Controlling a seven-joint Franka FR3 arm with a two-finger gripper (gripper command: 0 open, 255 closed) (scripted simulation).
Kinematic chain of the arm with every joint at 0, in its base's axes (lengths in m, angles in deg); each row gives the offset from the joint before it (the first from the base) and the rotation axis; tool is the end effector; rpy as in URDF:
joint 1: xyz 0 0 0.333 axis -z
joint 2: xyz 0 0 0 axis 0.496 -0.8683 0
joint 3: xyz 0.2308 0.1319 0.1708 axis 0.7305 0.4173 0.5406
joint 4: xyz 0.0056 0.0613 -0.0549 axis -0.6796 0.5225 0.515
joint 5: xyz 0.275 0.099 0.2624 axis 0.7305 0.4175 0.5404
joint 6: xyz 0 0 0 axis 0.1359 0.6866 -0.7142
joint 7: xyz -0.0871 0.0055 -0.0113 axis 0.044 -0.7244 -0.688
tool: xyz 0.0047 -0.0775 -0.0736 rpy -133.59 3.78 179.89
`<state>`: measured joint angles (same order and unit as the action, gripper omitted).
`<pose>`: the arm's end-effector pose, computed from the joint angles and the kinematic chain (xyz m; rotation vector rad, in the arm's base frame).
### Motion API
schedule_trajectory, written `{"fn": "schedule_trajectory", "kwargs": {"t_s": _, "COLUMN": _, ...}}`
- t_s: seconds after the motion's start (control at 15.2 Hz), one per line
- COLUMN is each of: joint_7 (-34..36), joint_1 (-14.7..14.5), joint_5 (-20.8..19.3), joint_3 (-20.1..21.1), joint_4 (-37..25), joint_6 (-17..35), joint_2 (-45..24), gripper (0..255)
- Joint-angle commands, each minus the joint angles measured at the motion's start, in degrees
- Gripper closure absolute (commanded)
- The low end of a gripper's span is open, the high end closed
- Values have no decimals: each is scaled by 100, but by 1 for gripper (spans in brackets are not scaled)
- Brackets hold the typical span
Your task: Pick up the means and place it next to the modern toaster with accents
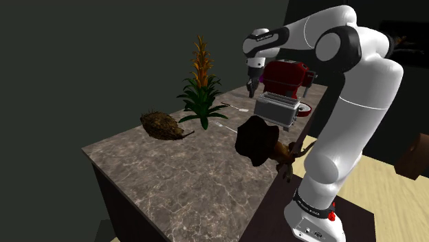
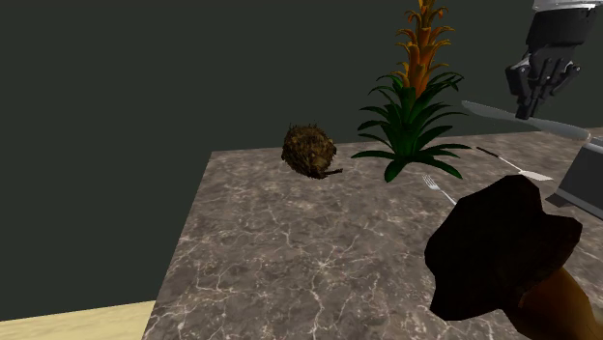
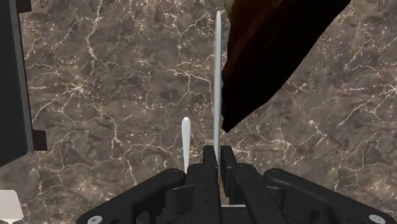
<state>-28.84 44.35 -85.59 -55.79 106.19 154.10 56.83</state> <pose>0.4702 -0.3033 0.5067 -3.1374 -0.0425 0.0818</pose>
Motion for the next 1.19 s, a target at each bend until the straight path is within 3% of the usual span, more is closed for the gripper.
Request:
{"fn": "schedule_trajectory", "kwargs": {"t_s": 0.0, "joint_7": -304, "joint_1": 139, "joint_5": 76, "joint_3": -135, "joint_4": -317, "joint_6": -57, "joint_2": -266, "gripper": 255}}
{"fn": "schedule_trajectory", "kwargs": {"t_s": 0.4, "joint_7": -1077, "joint_1": 589, "joint_5": 373, "joint_3": -420, "joint_4": -1295, "joint_6": -267, "joint_2": -1077, "gripper": 255}}
{"fn": "schedule_trajectory", "kwargs": {"t_s": 1.12, "joint_7": -1094, "joint_1": 586, "joint_5": 424, "joint_3": -398, "joint_4": -590, "joint_6": 545, "joint_2": -1192, "gripper": 255}}
